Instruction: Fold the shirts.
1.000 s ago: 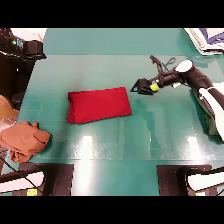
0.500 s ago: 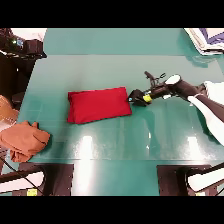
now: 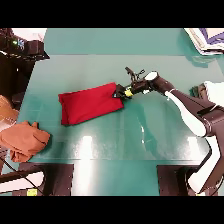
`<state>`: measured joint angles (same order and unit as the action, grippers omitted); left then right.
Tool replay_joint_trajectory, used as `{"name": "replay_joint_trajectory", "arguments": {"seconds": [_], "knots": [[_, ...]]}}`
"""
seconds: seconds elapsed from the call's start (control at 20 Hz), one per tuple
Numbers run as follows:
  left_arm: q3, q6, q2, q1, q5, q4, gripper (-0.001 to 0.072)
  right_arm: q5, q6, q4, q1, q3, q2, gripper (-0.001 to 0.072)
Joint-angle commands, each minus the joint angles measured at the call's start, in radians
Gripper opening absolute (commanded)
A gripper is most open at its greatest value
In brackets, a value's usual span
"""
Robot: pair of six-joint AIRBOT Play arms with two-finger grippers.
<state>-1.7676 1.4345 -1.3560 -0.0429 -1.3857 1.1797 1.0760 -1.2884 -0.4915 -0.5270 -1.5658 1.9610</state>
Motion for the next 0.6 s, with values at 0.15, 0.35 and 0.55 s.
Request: {"name": "replay_joint_trajectory", "arguments": {"seconds": [0.15,0.35,0.55], "knots": [[0.0,-0.003,0.0,0.029,-0.026,-0.091,0.0024,0.016,-0.013,-0.048,0.15,-0.098,-0.08,0.0021],[0.0,-0.003,0.0,0.163,0.02,-0.084,0.0024,0.08,-0.107,-0.281,0.4,-0.098,-0.254,0.0021],[0.0,-0.002,0.0,0.284,0.126,-0.084,0.0024,0.143,-0.118,-0.35,0.705,-0.097,-0.396,0.002]]}}
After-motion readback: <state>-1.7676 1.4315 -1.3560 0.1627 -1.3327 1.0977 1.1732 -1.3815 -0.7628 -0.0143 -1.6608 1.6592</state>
